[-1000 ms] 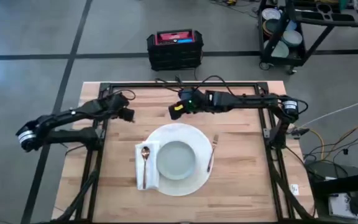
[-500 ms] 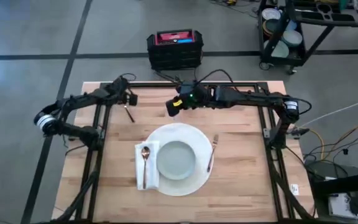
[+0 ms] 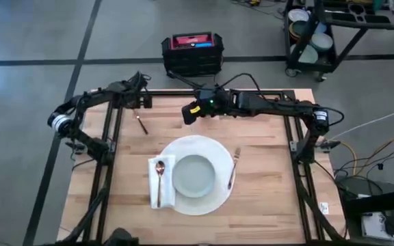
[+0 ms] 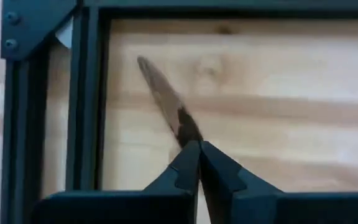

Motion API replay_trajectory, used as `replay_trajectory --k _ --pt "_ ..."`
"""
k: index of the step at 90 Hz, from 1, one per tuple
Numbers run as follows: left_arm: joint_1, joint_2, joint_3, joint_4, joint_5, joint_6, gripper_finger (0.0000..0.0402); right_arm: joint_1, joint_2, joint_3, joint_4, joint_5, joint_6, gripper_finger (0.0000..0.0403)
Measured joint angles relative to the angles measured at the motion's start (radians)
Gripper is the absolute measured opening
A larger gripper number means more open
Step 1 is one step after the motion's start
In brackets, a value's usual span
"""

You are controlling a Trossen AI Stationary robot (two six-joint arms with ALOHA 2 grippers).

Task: Set table place
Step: Put the gold knife on the white mat

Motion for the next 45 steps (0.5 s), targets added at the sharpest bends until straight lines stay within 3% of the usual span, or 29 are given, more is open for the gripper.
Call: replay_trajectory --k 21,30,45 --pt "0.053 0.058 0.07 -0.158 0.194 0.021 0.0 -0.001 0.0 -0.001 0.001 -0.002 -0.037 0.0" --pt "0.048 0.089 0.07 -0.17 0.184 0.008 0.0 0.0 0.0 -0.002 0.0 -0.005 -0.065 0.0" --pt "0.039 0.089 0.07 -0.077 0.116 -0.175 0.0 0.007 0.0 -0.001 -0.027 -0.073 -0.07 0.0"
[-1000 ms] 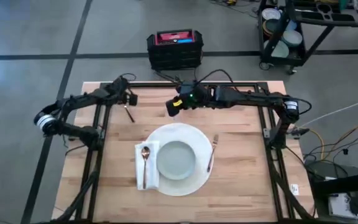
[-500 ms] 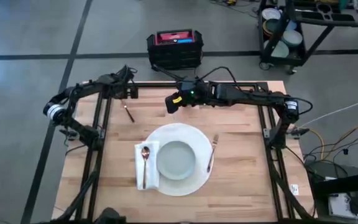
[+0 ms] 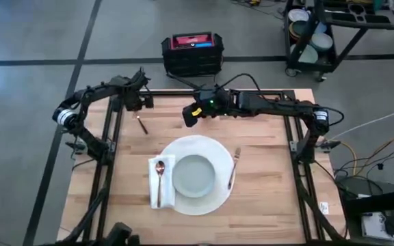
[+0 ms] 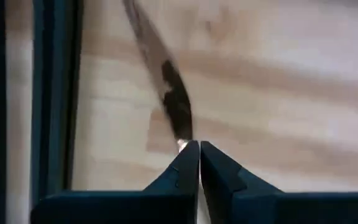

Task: Set table place
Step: Put the gold knife on the white mat

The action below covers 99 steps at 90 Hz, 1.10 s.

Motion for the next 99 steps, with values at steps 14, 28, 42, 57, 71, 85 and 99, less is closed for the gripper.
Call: replay_trajectory --k 14,28,42,57,71,85,99 --pt "-0.016 0.014 -0.02 0.022 -0.071 -0.034 0.0 0.009 0.0 0.0 -0.01 -0.079 -0.004 0.0" --pt "-0.026 0.034 -0.029 0.0 -0.059 -0.134 0.0 0.019 0.0 0.0 -0.043 -0.096 -0.034 0.0" --pt "-0.019 0.035 -0.074 0.019 -0.039 -0.262 0.0 0.024 0.0 0.0 -0.063 -0.096 -0.051 0.0" --pt "0.005 0.035 -0.147 0.131 0.005 -0.348 0.0 0.026 0.0 0.0 -0.072 -0.097 -0.053 0.0" --pt "0.005 0.03 -0.166 0.159 -0.006 -0.359 0.0 0.026 0.0 0.001 -0.073 -0.121 -0.053 0.0" --pt "0.005 0.031 -0.164 0.173 -0.022 -0.32 0.0 0.028 0.0 0.001 -0.071 -0.122 -0.053 0.0" --pt "0.004 0.038 -0.159 0.262 -0.037 -0.316 0.0 0.028 0.0 0.001 -0.072 -0.122 -0.053 0.0"
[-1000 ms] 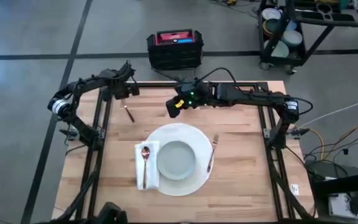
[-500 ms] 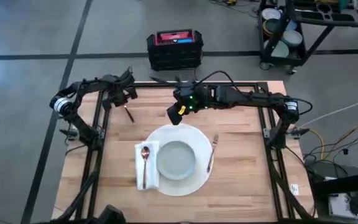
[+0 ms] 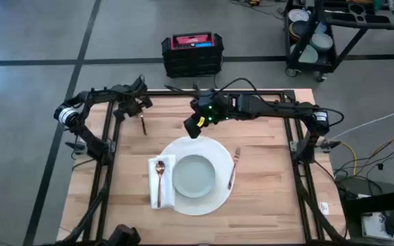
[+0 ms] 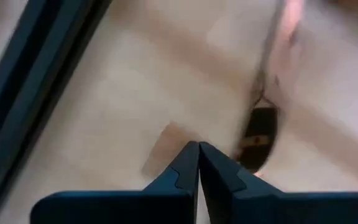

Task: Set table place
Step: Put the gold knife on the white mat

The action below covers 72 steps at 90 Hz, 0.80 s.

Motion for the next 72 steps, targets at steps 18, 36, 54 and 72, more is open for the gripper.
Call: replay_trajectory --k 18,36,54,72 --pt "-0.029 0.011 0.0 0.041 0.018 -0.035 0.0 0.0 0.0 0.0 0.001 0.0 0.0 0.0" --pt "-0.127 0.017 0.001 0.065 0.015 -0.124 0.0 0.0 0.0 0.0 0.001 0.0 0.0 0.0" --pt "-0.263 0.031 0.002 0.124 0.007 -0.29 0.0 0.0 0.0 0.0 0.001 0.003 0.001 0.0" --pt "-0.402 0.063 0.002 0.215 -0.008 -0.446 0.0 0.0 0.0 0.0 0.001 0.008 0.001 0.0"
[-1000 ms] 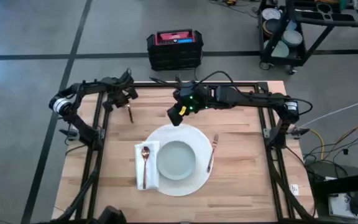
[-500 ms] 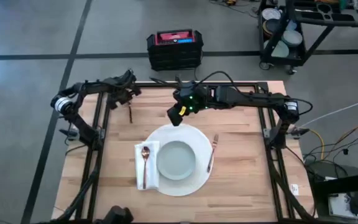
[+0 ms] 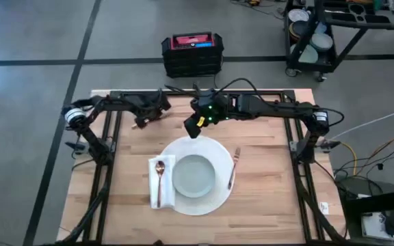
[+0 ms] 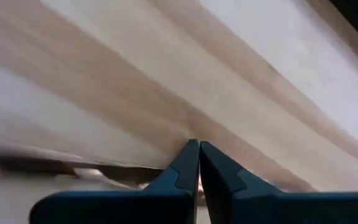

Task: Set table place
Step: Put the gold knife on the white mat

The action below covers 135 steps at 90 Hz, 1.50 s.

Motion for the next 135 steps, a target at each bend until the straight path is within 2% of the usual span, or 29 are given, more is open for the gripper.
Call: replay_trajectory --k 13,28,34,46,57,67,81,113,122,135 --pt "-0.083 0.021 0.009 0.041 -0.005 -0.063 0.0 0.0 0.0 0.0 0.0 0.0 0.0 0.0" --pt "-0.155 0.054 0.07 0.032 -0.005 -0.03 0.0 0.0 0.0 0.0 0.0 0.0 0.004 0.0" --pt "-0.164 0.053 0.106 0.029 0.003 0.105 0.0 0.0 0.0 0.0 -0.001 0.0 0.007 0.0" --pt "-0.15 -0.011 0.202 -0.02 -0.118 0.501 0.0 0.0 0.0 0.0 -0.001 -0.001 0.002 0.0" --pt "-0.135 -0.065 0.251 -0.12 -0.291 0.594 0.0 0.0 0.0 0.0 -0.002 -0.001 0.0 0.0" --pt "-0.101 -0.118 0.25 -0.277 -0.361 0.501 0.0 0.0 -0.002 0.0 -0.006 -0.001 -0.001 0.0" --pt "-0.058 -0.184 0.172 -0.462 -0.34 0.228 0.0 0.0 -0.006 0.001 -0.003 0.0 -0.009 0.0" --pt "0.041 -0.291 -0.064 -0.399 -0.239 0.107 0.0 0.0 -0.006 0.001 -0.004 0.0 -0.013 0.0" --pt "0.076 -0.295 -0.1 -0.387 -0.195 0.065 0.0 0.0 -0.006 0.001 -0.005 0.0 -0.012 0.0" --pt "0.11 -0.296 -0.125 -0.343 -0.204 -0.006 0.0 0.0 -0.006 0.001 -0.007 -0.001 -0.012 0.0"
